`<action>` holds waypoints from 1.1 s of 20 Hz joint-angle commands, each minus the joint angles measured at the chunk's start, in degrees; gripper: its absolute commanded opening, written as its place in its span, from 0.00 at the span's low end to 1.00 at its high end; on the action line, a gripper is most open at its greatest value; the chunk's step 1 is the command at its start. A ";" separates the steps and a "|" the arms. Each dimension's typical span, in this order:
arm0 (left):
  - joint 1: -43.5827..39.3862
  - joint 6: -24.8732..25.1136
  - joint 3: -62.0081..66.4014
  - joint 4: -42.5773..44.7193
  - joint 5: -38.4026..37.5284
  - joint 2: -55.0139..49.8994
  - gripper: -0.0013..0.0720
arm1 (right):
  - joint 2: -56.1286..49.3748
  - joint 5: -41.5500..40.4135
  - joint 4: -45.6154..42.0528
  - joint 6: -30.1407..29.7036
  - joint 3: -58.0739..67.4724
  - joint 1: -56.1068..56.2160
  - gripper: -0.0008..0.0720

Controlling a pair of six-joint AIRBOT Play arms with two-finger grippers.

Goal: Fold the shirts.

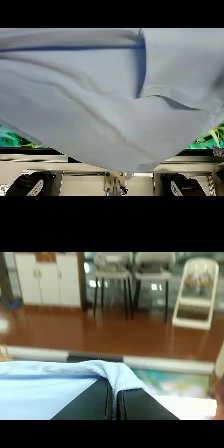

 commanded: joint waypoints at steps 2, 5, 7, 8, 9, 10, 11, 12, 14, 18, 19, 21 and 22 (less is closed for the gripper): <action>0.07 0.13 -16.26 1.27 -0.70 -3.28 0.06 | -12.15 10.78 -2.80 1.64 -2.84 -0.04 0.12; 0.07 -0.55 -26.53 1.25 5.84 -10.08 0.06 | -24.79 5.64 -2.21 3.85 -9.25 -0.04 0.12; 0.07 -3.23 -28.94 1.22 12.35 -17.42 0.06 | -34.51 -1.40 0.28 5.33 -10.12 -0.04 0.12; 0.07 -4.39 -28.68 1.22 14.88 -21.97 0.06 | -38.56 -5.86 2.56 6.12 -10.12 -0.04 0.12; 0.07 -4.92 -28.26 1.22 17.20 -26.03 0.06 | -42.12 -11.13 5.20 6.73 -10.12 -0.04 0.12; 0.07 -5.35 -27.52 1.22 19.04 -30.27 0.06 | -44.92 -16.13 8.00 7.34 -10.12 -0.04 0.12; 0.07 -6.40 -26.58 1.20 20.11 -34.01 0.06 | -46.88 -20.31 10.16 8.46 -10.12 -0.04 0.12; 0.04 -6.93 -25.62 1.07 20.76 -37.44 0.07 | -48.48 -23.82 11.76 9.33 -10.12 -0.04 0.12; 0.04 -6.93 -24.76 -1.01 21.24 -43.43 0.07 | -51.04 -27.28 12.57 10.36 -10.12 -0.04 0.12; 0.00 -6.86 -24.83 -10.56 17.03 -50.31 0.07 | -55.76 -18.49 12.79 12.13 -10.12 0.09 0.12; 0.02 -6.51 -24.79 -13.38 14.58 -51.28 0.13 | -56.37 -15.76 13.44 12.39 -10.14 0.07 0.12; 0.35 -2.71 -24.44 -15.34 7.69 -51.58 0.70 | -55.60 -12.90 14.53 12.24 -10.03 -0.15 0.60; 1.01 0.59 -23.45 -15.32 2.05 -51.39 0.78 | -54.40 -10.75 14.38 10.78 -9.57 -0.70 0.81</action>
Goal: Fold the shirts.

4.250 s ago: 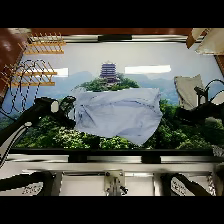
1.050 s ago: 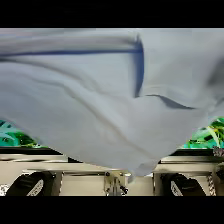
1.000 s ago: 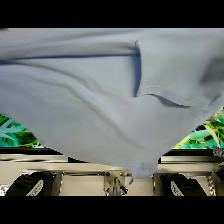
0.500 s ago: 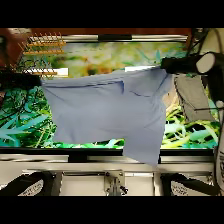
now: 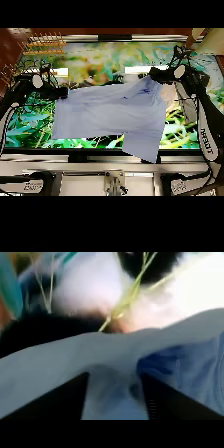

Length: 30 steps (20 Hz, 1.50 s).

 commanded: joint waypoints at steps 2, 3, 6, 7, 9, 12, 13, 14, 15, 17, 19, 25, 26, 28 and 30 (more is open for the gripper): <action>3.58 12.02 3.78 -4.26 -22.67 -1.05 0.77 | 3.87 13.03 -0.59 -5.25 1.60 -3.13 0.81; 5.97 13.68 4.26 -4.28 -27.02 0.31 0.77 | 5.90 17.92 -3.32 -5.92 1.70 -4.94 0.81; 15.26 13.99 -0.96 -6.97 -31.93 6.43 0.72 | 9.73 38.60 -9.92 -11.06 1.07 -13.27 0.81; 18.80 14.10 -5.07 -8.68 -32.02 8.48 0.74 | 10.32 43.65 -8.79 -13.73 -0.33 -16.44 0.81; 25.62 18.32 -16.17 -13.53 -28.22 12.81 0.78 | 12.07 49.51 -3.08 -16.59 -5.35 -22.91 0.81; 31.19 22.80 -28.26 -18.62 -19.52 16.57 0.78 | 14.75 49.46 6.78 -18.32 -12.48 -29.14 0.81; 31.52 24.13 -30.56 -19.32 -17.07 16.70 0.78 | 15.08 49.09 7.93 -18.80 -13.68 -29.68 0.81; 31.34 24.94 -32.11 -19.61 -14.75 16.63 0.78 | 15.08 48.81 7.98 -18.99 -14.32 -29.68 0.81; 30.95 24.94 -33.31 -20.02 -12.31 16.61 0.78 | 15.08 48.15 8.09 -18.99 -14.62 -29.46 0.81; 29.59 25.09 -34.58 -20.55 -9.42 16.17 0.78 | 15.08 46.86 8.87 -18.97 -14.62 -29.44 0.81; 28.70 25.05 -34.56 -20.59 -7.56 15.37 0.78 | 15.08 45.94 8.94 -18.97 -14.62 -29.44 0.81; 24.83 24.90 -34.56 -20.98 -5.99 11.82 0.78 | 15.08 45.40 8.94 -18.73 -14.62 -29.44 0.81; 24.17 24.87 -34.56 -21.59 -5.66 11.19 0.77 | 15.08 45.40 8.96 -18.71 -14.62 -29.44 0.81; 23.06 23.89 -34.56 -23.67 -4.07 10.58 0.69 | 15.08 45.42 8.96 -18.49 -14.62 -29.44 0.81; 22.62 23.80 -34.45 -26.14 -3.54 10.58 0.33 | 15.08 45.48 8.92 -18.25 -14.62 -29.44 0.81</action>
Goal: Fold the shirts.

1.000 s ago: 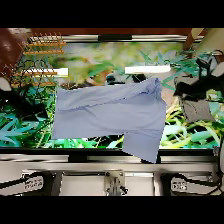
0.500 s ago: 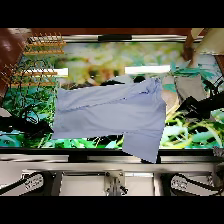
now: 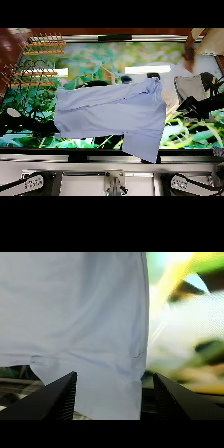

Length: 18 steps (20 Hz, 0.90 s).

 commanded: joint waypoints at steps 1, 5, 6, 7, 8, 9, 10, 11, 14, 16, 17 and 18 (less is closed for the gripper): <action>-1.07 -0.63 0.11 -2.93 1.20 -0.50 0.21 | 0.04 0.09 -0.09 0.48 -0.02 -0.02 0.81; -0.90 0.24 1.31 -2.84 -2.47 0.42 0.06 | 0.04 -1.20 0.04 0.48 -4.02 0.00 0.81; -0.90 0.24 1.81 -2.86 -2.91 1.05 0.06 | 0.04 -1.90 0.50 0.31 -6.08 0.00 0.81; -0.90 0.24 2.27 -2.86 -3.13 1.79 0.06 | 0.04 -2.84 1.20 -0.22 -8.26 0.22 0.81; -0.90 0.22 2.71 -2.89 -3.15 2.80 0.06 | 0.04 -3.78 2.84 -0.76 -10.27 0.70 0.81; -0.92 0.22 3.10 -2.89 -3.32 3.67 0.06 | 0.04 -4.63 4.46 -2.34 -12.28 1.51 0.81; -0.92 0.22 3.48 -2.86 -3.65 4.48 0.06 | 0.04 -5.75 4.28 -3.74 -13.84 2.64 0.81; -0.90 0.22 3.69 -2.86 -4.17 5.05 0.06 | 0.02 -7.48 2.86 -4.07 -15.10 3.82 0.81; -0.92 0.24 3.78 -2.86 -6.05 5.60 0.06 | 0.02 -10.73 2.16 -3.76 -16.52 4.98 0.81; -0.90 0.39 3.78 -2.84 -6.56 5.64 0.06 | 0.02 -11.63 1.88 -3.58 -16.52 4.98 0.81; -0.90 0.66 3.78 -2.86 -6.56 5.68 0.06 | 0.00 -12.57 1.68 -2.84 -16.59 5.38 0.81; -0.90 0.63 3.80 -2.86 -6.58 5.68 0.06 | -0.11 -13.64 1.79 -2.75 -16.81 5.97 0.81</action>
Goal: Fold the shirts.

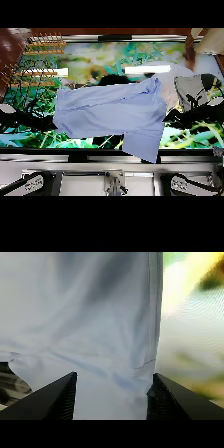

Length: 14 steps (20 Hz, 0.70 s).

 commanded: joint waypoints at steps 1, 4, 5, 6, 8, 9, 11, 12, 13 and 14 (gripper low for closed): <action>-0.02 0.22 0.15 -0.02 -0.96 0.28 0.06 | -0.46 -3.76 -0.33 0.57 -0.90 1.86 0.81; -0.02 0.24 0.15 -0.02 -1.81 0.52 0.06 | -3.08 -4.81 -0.44 0.52 -0.90 4.94 0.81; -0.02 0.24 0.20 -0.02 -1.95 0.70 0.06 | -4.20 -4.70 -0.87 0.39 -0.90 5.84 0.81; -0.02 0.24 0.26 -0.02 -1.92 1.01 0.06 | -4.98 -4.50 -1.22 0.33 -0.87 6.16 0.81; -0.02 0.24 0.26 0.00 -1.92 1.55 0.06 | -5.11 -3.56 -1.60 -0.26 -0.74 5.75 0.81; -0.02 0.24 0.26 0.00 -1.90 1.73 0.06 | -5.03 -2.36 -2.14 -0.79 -0.31 5.46 0.81; -0.02 0.26 0.26 0.00 -1.92 1.84 0.06 | -4.90 1.05 -2.51 -1.88 0.94 4.55 0.81; -0.02 0.26 0.26 0.00 -1.88 1.84 0.06 | -4.87 2.93 -2.40 -2.32 1.84 3.91 0.81; -0.02 0.28 0.26 0.00 -1.88 1.84 0.06 | -4.87 4.31 -2.40 -2.49 2.60 3.37 0.81; -0.02 0.26 0.26 0.00 -1.90 1.84 0.06 | -4.87 5.35 -2.73 -2.69 2.95 2.67 0.81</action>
